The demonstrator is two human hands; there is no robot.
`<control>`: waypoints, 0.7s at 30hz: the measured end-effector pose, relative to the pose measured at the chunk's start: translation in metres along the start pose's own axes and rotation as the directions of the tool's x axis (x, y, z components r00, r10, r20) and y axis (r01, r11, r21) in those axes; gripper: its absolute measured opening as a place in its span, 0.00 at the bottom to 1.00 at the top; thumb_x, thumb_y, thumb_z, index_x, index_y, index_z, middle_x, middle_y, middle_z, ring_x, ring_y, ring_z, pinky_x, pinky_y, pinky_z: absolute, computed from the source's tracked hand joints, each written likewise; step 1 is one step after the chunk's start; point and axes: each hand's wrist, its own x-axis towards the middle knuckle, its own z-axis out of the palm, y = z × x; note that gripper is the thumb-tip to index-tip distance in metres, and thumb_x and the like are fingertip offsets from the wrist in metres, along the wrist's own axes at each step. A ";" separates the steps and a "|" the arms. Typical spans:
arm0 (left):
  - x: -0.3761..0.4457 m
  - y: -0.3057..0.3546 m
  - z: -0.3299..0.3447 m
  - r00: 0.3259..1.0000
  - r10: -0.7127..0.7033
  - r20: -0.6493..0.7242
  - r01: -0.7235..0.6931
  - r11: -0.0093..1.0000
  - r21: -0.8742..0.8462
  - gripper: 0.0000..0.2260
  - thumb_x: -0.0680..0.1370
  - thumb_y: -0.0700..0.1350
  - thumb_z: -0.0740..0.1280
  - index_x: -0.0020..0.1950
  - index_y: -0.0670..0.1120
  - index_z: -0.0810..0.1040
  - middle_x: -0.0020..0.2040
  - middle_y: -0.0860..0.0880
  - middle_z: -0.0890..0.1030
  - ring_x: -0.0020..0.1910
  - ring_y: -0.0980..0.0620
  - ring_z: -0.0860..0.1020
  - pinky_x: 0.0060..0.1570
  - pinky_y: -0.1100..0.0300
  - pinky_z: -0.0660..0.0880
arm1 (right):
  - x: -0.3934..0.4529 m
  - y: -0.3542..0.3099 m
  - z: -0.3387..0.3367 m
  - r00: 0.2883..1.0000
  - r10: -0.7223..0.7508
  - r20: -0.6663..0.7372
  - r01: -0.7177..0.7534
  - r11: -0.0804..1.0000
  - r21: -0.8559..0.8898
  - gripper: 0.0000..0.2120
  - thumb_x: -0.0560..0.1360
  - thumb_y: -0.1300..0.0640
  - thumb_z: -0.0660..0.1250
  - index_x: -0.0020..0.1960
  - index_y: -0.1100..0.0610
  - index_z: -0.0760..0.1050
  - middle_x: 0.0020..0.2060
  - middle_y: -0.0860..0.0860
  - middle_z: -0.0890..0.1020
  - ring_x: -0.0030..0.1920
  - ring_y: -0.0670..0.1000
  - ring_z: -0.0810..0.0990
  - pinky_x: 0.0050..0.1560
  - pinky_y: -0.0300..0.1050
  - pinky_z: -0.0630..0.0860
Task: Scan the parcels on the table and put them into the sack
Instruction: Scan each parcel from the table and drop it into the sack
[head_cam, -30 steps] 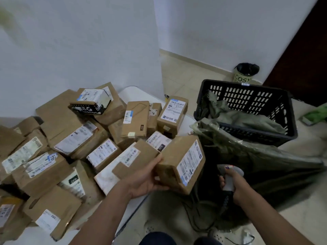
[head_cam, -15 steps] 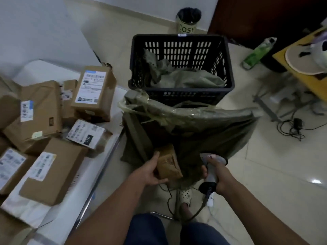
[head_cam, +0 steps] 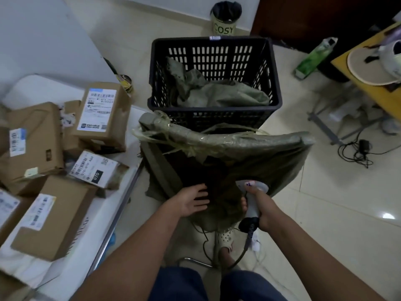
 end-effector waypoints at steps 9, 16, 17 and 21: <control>-0.100 -0.011 -0.113 0.934 0.297 -0.197 -0.215 0.911 0.353 0.09 0.83 0.48 0.60 0.62 0.52 0.74 0.58 0.51 0.78 0.57 0.50 0.78 0.54 0.58 0.75 | -0.051 0.027 0.118 0.945 -0.011 0.328 0.133 0.926 -0.353 0.14 0.77 0.49 0.68 0.45 0.61 0.75 0.29 0.53 0.75 0.26 0.48 0.73 0.24 0.39 0.72; -0.171 -0.021 -0.180 0.597 0.766 -0.240 -0.331 0.507 0.796 0.11 0.82 0.44 0.61 0.62 0.51 0.79 0.59 0.51 0.80 0.53 0.56 0.76 0.55 0.60 0.72 | -0.097 0.065 0.200 0.868 -0.083 0.489 0.367 0.772 -0.519 0.16 0.77 0.46 0.69 0.46 0.60 0.77 0.28 0.53 0.77 0.26 0.49 0.75 0.27 0.41 0.73; -0.178 -0.019 -0.187 0.507 0.837 -0.208 -0.282 0.388 0.877 0.12 0.81 0.45 0.60 0.63 0.53 0.79 0.61 0.53 0.79 0.57 0.55 0.75 0.58 0.60 0.71 | -0.102 0.068 0.208 0.867 -0.107 0.487 0.388 0.759 -0.523 0.16 0.77 0.47 0.69 0.46 0.61 0.78 0.28 0.53 0.77 0.26 0.50 0.75 0.28 0.42 0.73; -0.187 -0.016 -0.214 0.355 0.885 -0.300 0.110 0.279 0.954 0.25 0.78 0.56 0.64 0.74 0.56 0.62 0.78 0.46 0.58 0.76 0.43 0.56 0.72 0.45 0.58 | -0.116 0.074 0.232 0.849 -0.156 0.505 0.431 0.756 -0.492 0.13 0.77 0.50 0.70 0.44 0.61 0.78 0.28 0.54 0.77 0.27 0.50 0.74 0.27 0.42 0.72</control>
